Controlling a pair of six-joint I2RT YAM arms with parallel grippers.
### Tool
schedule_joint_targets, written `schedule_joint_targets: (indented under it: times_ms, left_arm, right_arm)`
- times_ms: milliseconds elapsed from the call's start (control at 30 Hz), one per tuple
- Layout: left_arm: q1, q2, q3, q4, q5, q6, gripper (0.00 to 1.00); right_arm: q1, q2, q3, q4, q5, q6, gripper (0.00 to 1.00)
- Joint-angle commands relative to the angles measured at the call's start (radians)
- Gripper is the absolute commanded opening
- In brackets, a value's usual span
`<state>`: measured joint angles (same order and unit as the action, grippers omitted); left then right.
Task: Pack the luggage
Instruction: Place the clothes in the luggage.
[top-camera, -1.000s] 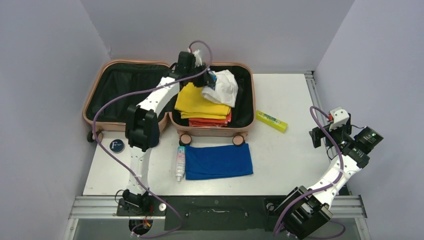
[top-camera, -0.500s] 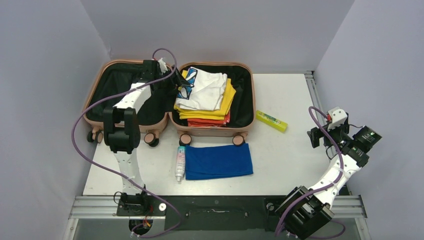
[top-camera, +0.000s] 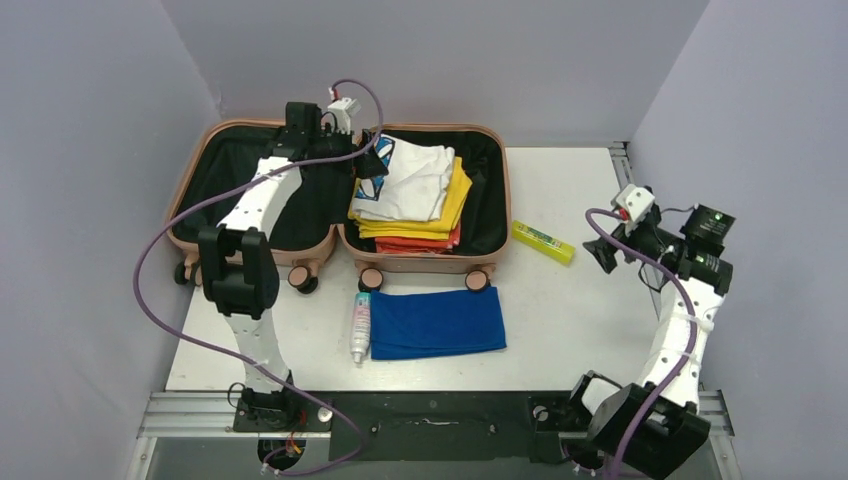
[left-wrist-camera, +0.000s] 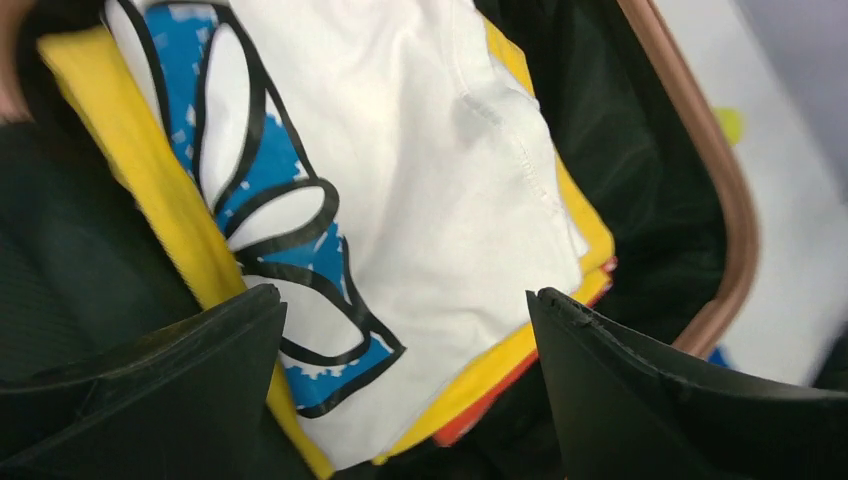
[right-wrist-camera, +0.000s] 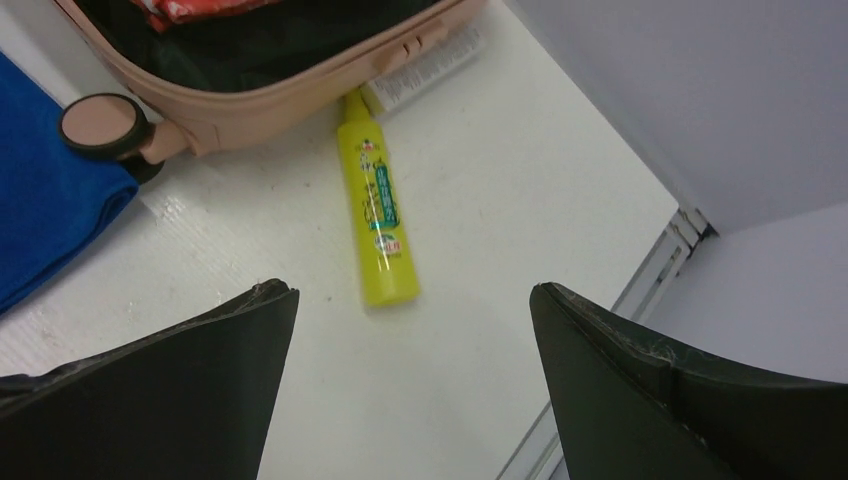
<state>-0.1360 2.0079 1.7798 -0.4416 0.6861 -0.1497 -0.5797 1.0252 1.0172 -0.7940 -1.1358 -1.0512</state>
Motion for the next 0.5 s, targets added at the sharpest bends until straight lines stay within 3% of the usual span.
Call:
schedule_joint_targets:
  times_ms: [0, 100, 167, 267, 433, 467]
  left_arm:
    - [-0.098, -0.207, -0.033, -0.004, -0.177, 0.524, 0.96]
    - [-0.189, -0.275, -0.163, 0.090, -0.421, 0.700, 0.96]
    - [-0.248, -0.305, -0.246, 0.147, -0.504, 0.803, 0.96]
    - [-0.327, -0.321, -0.329, 0.189, -0.494, 0.907, 0.96]
    - [-0.411, -0.260, -0.338, 0.204, -0.491, 0.975, 1.00]
    - [-0.420, -0.242, -0.326, 0.202, -0.494, 0.982, 0.93]
  right_arm:
    - [0.174, 0.050, 0.059, 0.142, 0.100, 0.182, 0.90]
    - [0.264, 0.038, 0.007, 0.258, 0.166, 0.279, 0.90]
    - [0.289, 0.037, -0.033, 0.295, 0.181, 0.318, 0.90]
    - [0.301, 0.040, -0.077, 0.348, 0.188, 0.358, 0.90]
    - [0.304, 0.055, -0.088, 0.364, 0.217, 0.371, 0.90]
    - [0.304, 0.056, -0.088, 0.363, 0.221, 0.373, 0.90]
